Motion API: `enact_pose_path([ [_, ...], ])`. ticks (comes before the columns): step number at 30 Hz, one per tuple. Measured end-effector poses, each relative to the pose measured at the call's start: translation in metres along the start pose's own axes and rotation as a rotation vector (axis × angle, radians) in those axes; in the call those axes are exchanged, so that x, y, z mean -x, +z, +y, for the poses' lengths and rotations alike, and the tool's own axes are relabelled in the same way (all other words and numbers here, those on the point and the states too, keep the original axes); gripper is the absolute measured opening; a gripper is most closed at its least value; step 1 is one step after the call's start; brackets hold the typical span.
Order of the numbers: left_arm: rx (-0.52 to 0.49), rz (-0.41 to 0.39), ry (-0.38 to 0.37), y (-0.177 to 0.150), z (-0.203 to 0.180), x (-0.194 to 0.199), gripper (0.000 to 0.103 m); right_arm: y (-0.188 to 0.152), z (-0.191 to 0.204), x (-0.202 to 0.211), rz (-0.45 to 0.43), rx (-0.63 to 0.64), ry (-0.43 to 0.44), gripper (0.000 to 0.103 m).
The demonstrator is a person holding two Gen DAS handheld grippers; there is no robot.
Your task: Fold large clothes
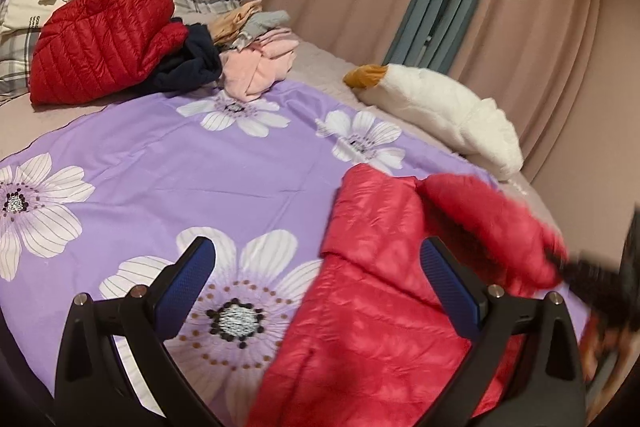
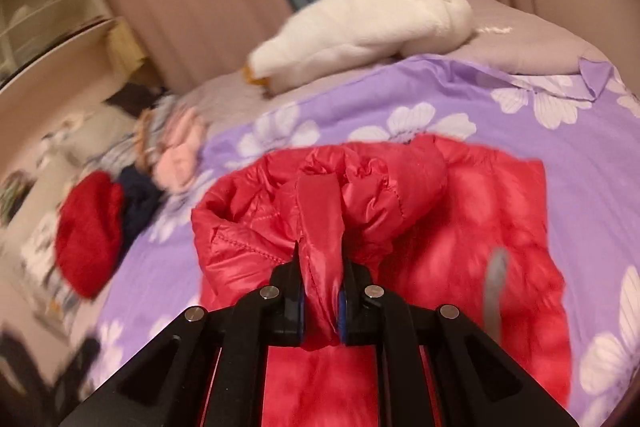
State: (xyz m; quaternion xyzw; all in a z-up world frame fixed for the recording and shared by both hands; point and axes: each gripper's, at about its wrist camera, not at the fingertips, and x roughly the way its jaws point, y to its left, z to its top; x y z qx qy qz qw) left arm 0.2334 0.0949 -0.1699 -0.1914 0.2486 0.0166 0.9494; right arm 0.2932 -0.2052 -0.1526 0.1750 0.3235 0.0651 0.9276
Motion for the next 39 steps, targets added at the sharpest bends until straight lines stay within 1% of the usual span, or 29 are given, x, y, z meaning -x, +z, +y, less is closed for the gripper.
enact_pose_path([
  [1, 0.005, 0.001, -0.006, 0.0, -0.004, 0.001, 0.102, -0.013, -0.002, 0.002, 0.028, 0.026, -0.01, 0.013],
  [4, 0.011, 0.035, -0.032, -0.001, -0.013, -0.001, 0.102, -0.053, -0.017, -0.032, 0.173, 0.064, -0.159, 0.013],
  [5, 0.005, 0.04, -0.039, -0.003, -0.016, 0.001, 0.102, -0.065, -0.029, -0.047, 0.226, 0.033, -0.18, 0.013],
  [6, -0.008, 0.04, -0.039, -0.005, -0.019, 0.003, 0.102, -0.075, -0.038, -0.054, 0.233, 0.013, -0.163, 0.013],
  [7, -0.023, 0.039, -0.034, -0.006, -0.021, 0.004, 0.102, -0.078, -0.042, -0.054, 0.201, 0.008, -0.144, 0.014],
  [8, -0.045, 0.037, -0.025, -0.008, -0.024, 0.005, 0.102, -0.078, -0.042, -0.052, 0.188, 0.0, -0.143, 0.019],
  [10, -0.079, 0.033, -0.016, -0.009, -0.028, 0.006, 0.102, -0.076, -0.041, -0.044, 0.196, -0.024, -0.142, 0.035],
  [12, -0.085, 0.023, -0.027, -0.006, -0.031, 0.008, 0.102, -0.072, -0.036, -0.035, 0.25, -0.039, -0.15, 0.061],
  [13, -0.082, 0.014, -0.038, -0.004, -0.031, 0.01, 0.102, -0.07, -0.035, -0.028, 0.262, -0.048, -0.138, 0.065],
  [16, -0.073, -0.018, -0.062, 0.006, -0.034, 0.013, 0.102, -0.067, -0.035, -0.007, 0.258, -0.066, -0.106, 0.067],
  [18, -0.077, -0.031, -0.065, 0.015, -0.04, 0.01, 0.097, -0.064, -0.034, 0.014, 0.228, -0.06, -0.09, 0.067],
  [19, -0.083, -0.036, -0.057, 0.019, -0.045, 0.007, 0.091, -0.055, -0.035, 0.024, 0.195, -0.06, -0.082, 0.067],
  [20, -0.095, -0.038, -0.032, 0.025, -0.054, 0.0, 0.08, -0.042, -0.038, 0.03, 0.142, -0.059, -0.092, 0.067],
  [21, -0.104, -0.036, -0.018, 0.03, -0.061, -0.006, 0.074, -0.032, -0.037, 0.036, 0.097, -0.055, -0.118, 0.067],
  [22, -0.113, -0.035, -0.011, 0.035, -0.071, -0.014, 0.063, -0.019, -0.035, 0.04, 0.045, -0.046, -0.165, 0.064],
  [23, -0.125, -0.032, -0.009, 0.04, -0.081, -0.021, 0.054, -0.005, -0.031, 0.043, -0.016, -0.04, -0.224, 0.046],
  [24, -0.143, -0.03, -0.002, 0.045, -0.094, -0.031, 0.05, 0.01, -0.028, 0.042, -0.059, -0.043, -0.26, 0.023],
  [25, -0.153, -0.027, 0.01, 0.048, -0.105, -0.039, 0.042, 0.021, -0.027, 0.039, -0.085, -0.047, -0.268, 0.018],
  [26, -0.155, -0.02, 0.024, 0.051, -0.119, -0.052, 0.034, 0.035, -0.026, 0.032, -0.122, -0.057, -0.253, 0.016],
  [27, -0.152, -0.012, 0.014, 0.051, -0.129, -0.062, 0.031, 0.046, -0.026, 0.024, -0.156, -0.078, -0.233, 0.014],
  [29, -0.125, 0.019, -0.052, 0.047, -0.146, -0.088, 0.029, 0.055, -0.03, 0.001, -0.158, -0.108, -0.219, 0.014],
  [31, -0.088, 0.13, -0.119, 0.03, -0.157, -0.131, 0.03, 0.055, -0.044, -0.033, -0.105, -0.147, -0.174, 0.014],
  [32, -0.068, 0.211, -0.135, 0.015, -0.158, -0.157, 0.03, 0.051, -0.051, -0.053, -0.065, -0.175, -0.145, 0.014],
  [33, -0.067, 0.256, -0.123, 0.0, -0.157, -0.175, 0.03, 0.043, -0.059, -0.075, -0.012, -0.19, -0.155, 0.014],
  [34, -0.097, 0.268, -0.07, -0.019, -0.155, -0.193, 0.03, 0.03, -0.067, -0.096, 0.043, -0.191, -0.2, 0.013],
  [35, -0.149, 0.236, -0.037, -0.038, -0.153, -0.205, 0.033, 0.013, -0.075, -0.115, 0.071, -0.174, -0.246, 0.0],
  [36, -0.163, 0.194, -0.057, -0.052, -0.148, -0.21, 0.033, -0.002, -0.081, -0.124, 0.023, -0.124, -0.245, 0.0],
  [37, -0.144, 0.21, -0.068, -0.05, -0.145, -0.212, 0.033, -0.013, -0.086, -0.125, -0.018, -0.11, -0.223, 0.0],
  [39, -0.102, 0.226, -0.09, -0.045, -0.141, -0.223, 0.033, -0.013, -0.095, -0.122, -0.031, -0.155, -0.189, 0.0],
])
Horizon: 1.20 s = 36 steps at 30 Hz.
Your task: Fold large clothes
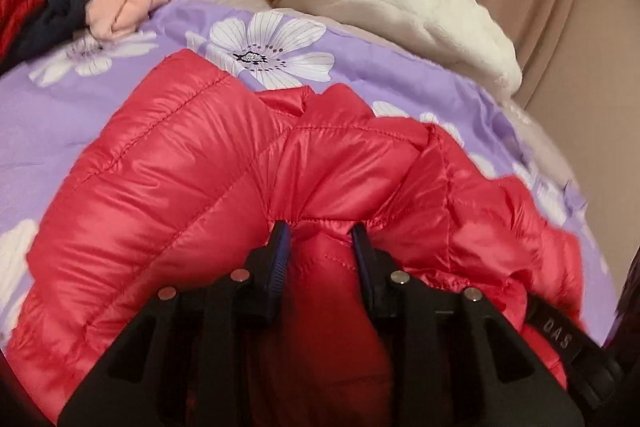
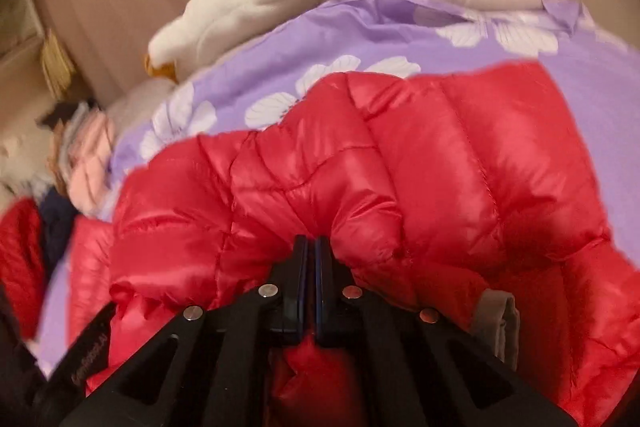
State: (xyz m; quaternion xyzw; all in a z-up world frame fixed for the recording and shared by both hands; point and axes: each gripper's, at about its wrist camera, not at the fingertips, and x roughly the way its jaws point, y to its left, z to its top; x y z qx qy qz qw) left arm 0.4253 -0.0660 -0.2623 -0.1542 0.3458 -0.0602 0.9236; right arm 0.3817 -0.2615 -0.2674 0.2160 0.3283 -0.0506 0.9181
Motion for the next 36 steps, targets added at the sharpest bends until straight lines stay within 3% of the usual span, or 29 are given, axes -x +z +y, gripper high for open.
enact_pose_path([
  [4, -0.017, 0.001, 0.034, 0.002, -0.001, -0.008, 0.032, 0.001, 0.007, -0.003, -0.012, 0.043, -0.05, 0.0],
  [9, -0.02, 0.023, 0.053, -0.001, -0.006, -0.008, 0.033, 0.001, 0.008, -0.007, -0.002, 0.019, -0.032, 0.0],
  [12, -0.12, 0.103, 0.093, 0.004, -0.005, 0.027, 0.037, 0.006, 0.009, 0.016, 0.059, 0.043, -0.016, 0.0],
  [13, -0.1, 0.078, 0.075, 0.006, 0.004, 0.055, 0.041, 0.007, 0.005, 0.035, 0.075, 0.036, -0.005, 0.0],
  [14, -0.062, 0.017, 0.049, 0.006, 0.018, 0.086, 0.052, 0.006, -0.003, 0.059, 0.068, 0.031, 0.012, 0.004],
  [15, -0.025, -0.033, 0.05, 0.005, 0.03, 0.109, 0.061, 0.004, -0.01, 0.081, 0.047, 0.033, 0.006, 0.018],
  [16, 0.029, -0.086, 0.068, 0.003, 0.047, 0.138, 0.08, 0.001, -0.02, 0.104, 0.013, 0.035, -0.02, 0.031],
  [17, 0.061, -0.108, 0.065, 0.001, 0.06, 0.158, 0.09, -0.006, -0.034, 0.13, -0.034, 0.024, -0.061, 0.063],
  [18, 0.084, -0.116, 0.041, -0.005, 0.079, 0.18, 0.09, -0.014, -0.048, 0.15, -0.066, 0.006, -0.093, 0.088],
  [20, 0.127, -0.116, 0.055, -0.02, 0.11, 0.207, 0.09, -0.035, -0.079, 0.183, -0.091, -0.038, -0.15, 0.093],
  [22, 0.183, -0.077, 0.128, -0.044, 0.144, 0.221, 0.089, -0.063, -0.113, 0.199, -0.048, -0.124, -0.18, 0.093],
  [24, 0.26, 0.007, 0.128, -0.073, 0.174, 0.226, 0.088, -0.093, -0.145, 0.206, 0.015, -0.253, -0.156, 0.093],
  [25, 0.324, 0.06, 0.082, -0.091, 0.189, 0.226, 0.088, -0.115, -0.164, 0.208, 0.046, -0.344, -0.11, 0.093],
  [27, 0.44, 0.155, -0.065, -0.126, 0.204, 0.226, 0.088, -0.141, -0.174, 0.222, -0.017, -0.405, -0.027, 0.092],
  [29, 0.429, 0.083, -0.11, -0.147, 0.193, 0.246, 0.087, -0.159, -0.166, 0.237, -0.043, -0.435, 0.005, 0.092],
  [30, 0.387, 0.096, -0.134, -0.154, 0.18, 0.251, 0.087, -0.166, -0.161, 0.239, -0.036, -0.458, 0.047, 0.092],
  [32, 0.42, 0.205, -0.351, -0.168, 0.156, 0.243, 0.087, -0.178, -0.142, 0.232, 0.023, -0.503, 0.196, 0.092],
  [34, 0.48, 0.277, -0.495, -0.178, 0.136, 0.23, 0.087, -0.189, -0.119, 0.216, 0.104, -0.547, 0.32, 0.092],
  [35, 0.492, 0.279, -0.504, -0.18, 0.126, 0.224, 0.087, -0.193, -0.107, 0.206, 0.134, -0.554, 0.363, 0.092],
  [36, 0.479, 0.26, -0.461, -0.179, 0.119, 0.22, 0.087, -0.194, -0.094, 0.196, 0.162, -0.544, 0.397, 0.092],
])
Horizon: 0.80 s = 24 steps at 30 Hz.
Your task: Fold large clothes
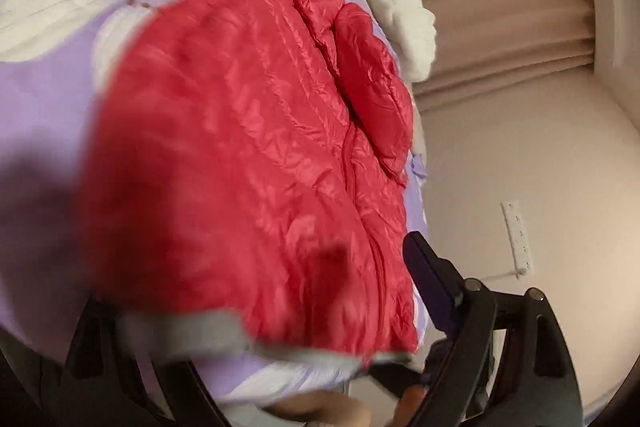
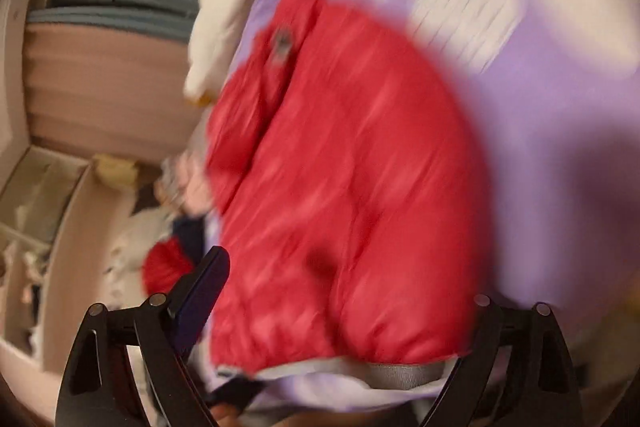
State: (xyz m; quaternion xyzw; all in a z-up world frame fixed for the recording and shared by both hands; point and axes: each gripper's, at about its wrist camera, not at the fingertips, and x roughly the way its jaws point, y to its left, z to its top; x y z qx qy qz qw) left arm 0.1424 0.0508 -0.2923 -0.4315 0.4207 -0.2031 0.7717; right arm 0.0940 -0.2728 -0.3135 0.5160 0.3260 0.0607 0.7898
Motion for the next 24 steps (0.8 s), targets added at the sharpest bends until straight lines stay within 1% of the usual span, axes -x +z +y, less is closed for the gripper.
enact_pose_path([
  [1, -0.021, -0.015, 0.039, 0.0, -0.004, -0.007, 0.084, -0.002, 0.007, -0.012, 0.029, 0.025, -0.006, 0.092],
  [2, -0.042, -0.014, 0.068, 0.002, -0.006, -0.015, 0.077, -0.003, 0.013, -0.019, 0.035, 0.049, -0.015, 0.092],
  [3, -0.052, -0.011, 0.101, 0.004, -0.006, -0.022, 0.071, -0.003, 0.018, -0.024, 0.022, 0.075, -0.027, 0.092],
  [4, -0.055, -0.027, 0.147, 0.006, -0.005, -0.026, 0.057, -0.001, 0.021, -0.027, -0.013, 0.096, -0.037, 0.09],
  [5, -0.058, -0.043, 0.179, 0.008, -0.004, -0.028, 0.042, 0.001, 0.02, -0.028, -0.05, 0.109, -0.058, 0.079],
  [6, -0.065, -0.066, 0.221, 0.014, 0.0, -0.032, 0.035, 0.004, 0.017, -0.029, -0.089, 0.117, -0.106, 0.056],
  [7, -0.076, -0.086, 0.236, 0.016, 0.003, -0.033, 0.026, 0.006, 0.011, -0.031, -0.111, 0.125, -0.161, 0.042],
  [8, -0.105, -0.11, 0.233, 0.012, 0.007, -0.033, 0.023, 0.007, 0.007, -0.031, -0.118, 0.14, -0.196, 0.02],
  [9, -0.138, -0.129, 0.242, 0.01, 0.008, -0.031, 0.022, 0.008, 0.003, -0.034, -0.124, 0.174, -0.202, 0.013],
  [11, -0.21, -0.163, 0.31, 0.003, 0.0, -0.029, 0.017, 0.006, 0.002, -0.032, -0.138, 0.246, -0.207, 0.009],
  [12, -0.241, -0.182, 0.368, 0.0, -0.009, -0.028, 0.016, 0.004, 0.005, -0.03, -0.14, 0.26, -0.225, 0.009],
  [14, -0.289, -0.225, 0.447, -0.005, -0.024, -0.019, 0.013, 0.004, 0.012, -0.022, -0.14, 0.253, -0.232, 0.009],
  [15, -0.323, -0.252, 0.453, -0.009, -0.033, -0.01, 0.012, 0.003, 0.018, -0.016, -0.144, 0.263, -0.222, 0.009],
  [17, -0.373, -0.271, 0.421, -0.013, -0.047, 0.007, 0.012, -0.002, 0.034, 0.002, -0.173, 0.326, -0.212, 0.009],
  [19, -0.437, -0.292, 0.396, -0.023, -0.062, 0.031, 0.012, -0.007, 0.048, 0.022, -0.191, 0.385, -0.179, 0.009],
  [21, -0.505, -0.346, 0.372, -0.033, -0.08, 0.046, 0.012, -0.014, 0.062, 0.042, -0.221, 0.425, -0.145, 0.009],
  [22, -0.528, -0.363, 0.373, -0.035, -0.086, 0.051, 0.012, -0.017, 0.068, 0.049, -0.238, 0.443, -0.141, 0.009],
  [24, -0.542, -0.386, 0.36, -0.032, -0.097, 0.052, 0.012, -0.02, 0.077, 0.055, -0.265, 0.477, -0.142, 0.009],
])
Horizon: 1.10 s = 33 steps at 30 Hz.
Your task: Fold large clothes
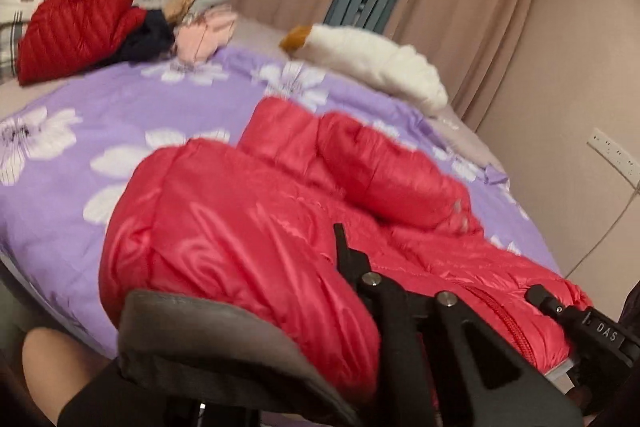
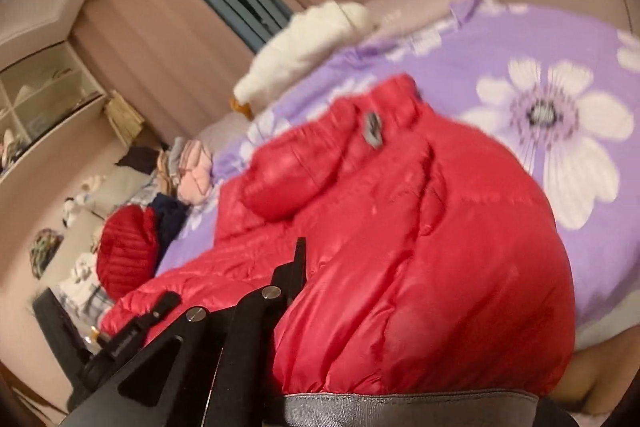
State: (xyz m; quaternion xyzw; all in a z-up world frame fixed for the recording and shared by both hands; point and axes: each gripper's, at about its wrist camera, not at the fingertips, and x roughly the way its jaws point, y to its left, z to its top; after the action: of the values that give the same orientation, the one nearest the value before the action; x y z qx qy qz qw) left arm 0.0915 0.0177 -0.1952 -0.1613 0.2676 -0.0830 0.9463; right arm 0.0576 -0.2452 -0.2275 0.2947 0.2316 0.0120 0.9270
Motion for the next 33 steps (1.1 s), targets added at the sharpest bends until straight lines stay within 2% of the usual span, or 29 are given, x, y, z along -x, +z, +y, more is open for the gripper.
enact_pose_path([
  [2, 0.0, -0.004, -0.01, 0.009, -0.002, -0.007, 0.012, 0.005, 0.005, -0.003, -0.017, 0.029, -0.02, 0.009],
  [6, -0.016, -0.043, -0.018, 0.035, -0.011, -0.018, 0.012, 0.028, 0.008, -0.008, -0.053, 0.04, 0.001, 0.009],
  [10, -0.002, -0.113, -0.019, 0.092, -0.032, -0.038, 0.016, 0.074, 0.038, -0.024, -0.141, 0.146, -0.016, 0.009],
  [12, 0.037, -0.128, -0.038, 0.123, -0.038, -0.069, 0.019, 0.107, 0.049, -0.049, -0.161, 0.141, -0.006, 0.01],
  [13, 0.034, -0.12, -0.032, 0.137, -0.041, -0.088, 0.025, 0.12, 0.051, -0.06, -0.157, 0.132, 0.008, 0.013],
  [14, 0.022, -0.1, -0.021, 0.15, -0.044, -0.108, 0.034, 0.136, 0.053, -0.078, -0.142, 0.123, 0.02, 0.02],
  [15, 0.018, -0.065, 0.0, 0.161, -0.046, -0.132, 0.04, 0.15, 0.054, -0.097, -0.117, 0.116, 0.019, 0.033],
  [16, 0.033, -0.02, 0.031, 0.171, -0.045, -0.156, 0.053, 0.162, 0.054, -0.117, -0.081, 0.106, 0.008, 0.043],
  [17, 0.065, 0.014, 0.047, 0.177, -0.042, -0.175, 0.06, 0.172, 0.053, -0.137, -0.043, 0.093, -0.011, 0.065],
  [18, 0.092, 0.024, 0.036, 0.179, -0.039, -0.185, 0.062, 0.178, 0.05, -0.15, -0.036, 0.08, -0.027, 0.076],
  [20, 0.153, 0.004, -0.007, 0.183, -0.03, -0.201, 0.081, 0.184, 0.047, -0.167, -0.078, 0.079, -0.051, 0.084],
  [22, 0.193, -0.053, -0.027, 0.189, -0.026, -0.211, 0.093, 0.189, 0.046, -0.177, -0.116, 0.111, -0.078, 0.091],
  [24, 0.184, -0.084, -0.011, 0.195, -0.027, -0.225, 0.094, 0.195, 0.046, -0.188, -0.149, 0.134, -0.104, 0.094],
  [26, 0.113, -0.125, 0.093, 0.198, -0.033, -0.236, 0.093, 0.2, 0.047, -0.203, -0.154, 0.159, -0.167, 0.094],
  [30, -0.002, -0.248, 0.199, 0.195, -0.035, -0.241, 0.093, 0.206, 0.046, -0.218, -0.171, 0.195, -0.237, 0.094],
  [32, -0.026, -0.192, 0.23, 0.188, -0.028, -0.259, 0.091, 0.202, 0.045, -0.23, -0.172, 0.218, -0.321, 0.094],
  [33, -0.001, -0.119, 0.252, 0.183, -0.019, -0.278, 0.088, 0.199, 0.041, -0.24, -0.156, 0.224, -0.368, 0.094],
])
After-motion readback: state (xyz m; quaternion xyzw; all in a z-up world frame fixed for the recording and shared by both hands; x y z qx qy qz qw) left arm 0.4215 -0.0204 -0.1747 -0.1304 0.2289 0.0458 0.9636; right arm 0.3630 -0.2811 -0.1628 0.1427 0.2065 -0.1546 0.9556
